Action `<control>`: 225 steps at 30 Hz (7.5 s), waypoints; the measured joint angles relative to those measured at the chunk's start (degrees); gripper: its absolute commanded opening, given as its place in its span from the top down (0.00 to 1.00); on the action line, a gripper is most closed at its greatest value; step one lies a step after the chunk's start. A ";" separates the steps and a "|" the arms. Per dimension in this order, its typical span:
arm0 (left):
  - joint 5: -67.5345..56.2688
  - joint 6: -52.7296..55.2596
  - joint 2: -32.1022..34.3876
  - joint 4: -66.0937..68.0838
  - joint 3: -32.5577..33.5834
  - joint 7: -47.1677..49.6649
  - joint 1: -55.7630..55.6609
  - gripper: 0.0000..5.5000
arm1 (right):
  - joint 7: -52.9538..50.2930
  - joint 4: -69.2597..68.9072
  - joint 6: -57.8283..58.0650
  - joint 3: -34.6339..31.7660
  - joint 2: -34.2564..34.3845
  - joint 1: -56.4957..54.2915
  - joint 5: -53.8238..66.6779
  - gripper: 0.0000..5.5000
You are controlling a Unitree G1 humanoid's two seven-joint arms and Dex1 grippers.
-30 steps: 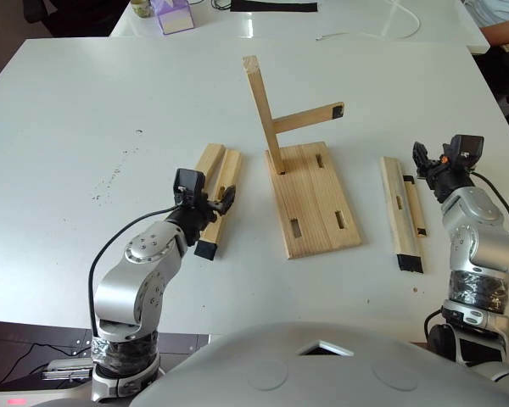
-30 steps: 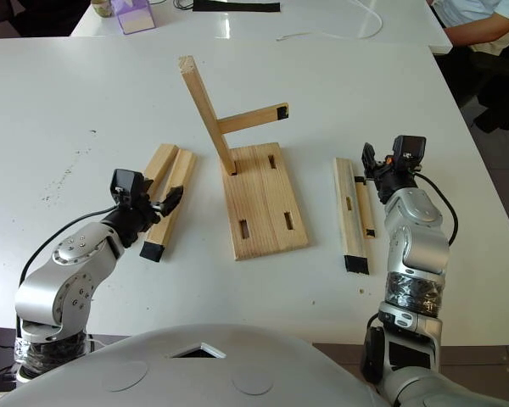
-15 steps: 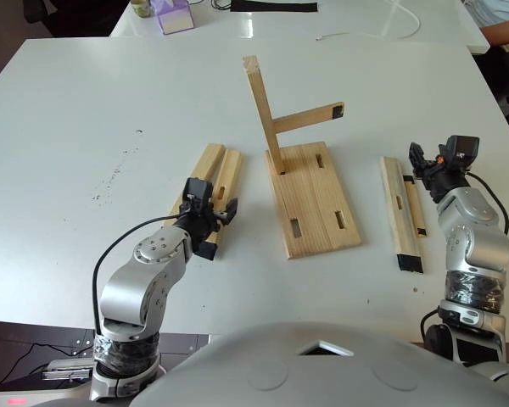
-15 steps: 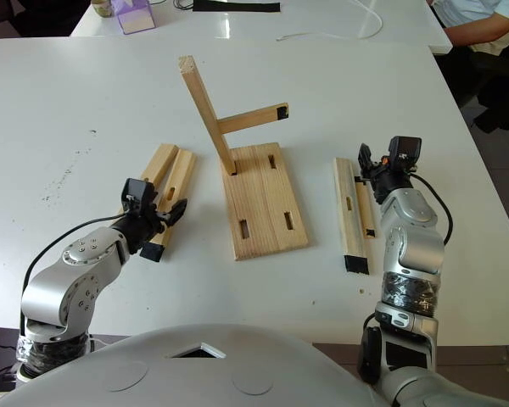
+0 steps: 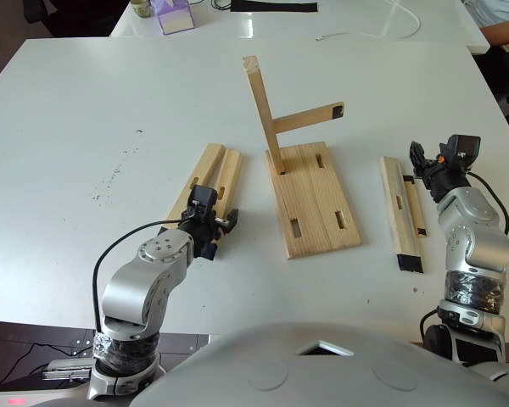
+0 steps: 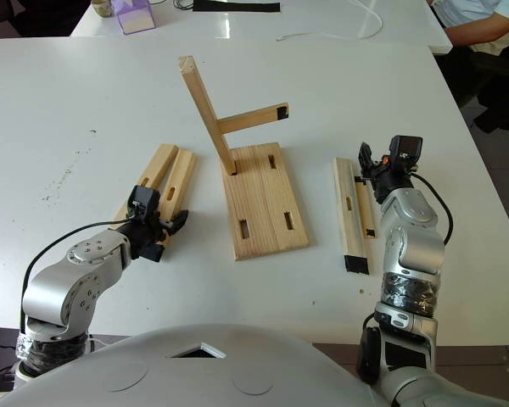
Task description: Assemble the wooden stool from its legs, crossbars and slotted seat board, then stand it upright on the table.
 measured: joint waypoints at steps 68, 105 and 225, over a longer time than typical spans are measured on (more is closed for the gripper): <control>-57.21 -22.71 10.23 9.49 13.61 -34.26 -24.18 0.63 | 31.98 7.05 46.71 4.43 -10.84 -49.94 69.46 0.60; -21.70 -33.78 23.27 8.74 0.64 -35.28 -14.40 0.41 | 56.11 -1.01 14.30 10.29 -33.37 -27.39 33.88 0.63; -1.59 7.83 14.30 9.59 -25.45 -27.61 -33.42 0.41 | 31.83 -28.05 -0.78 -2.31 -19.18 18.26 38.58 0.63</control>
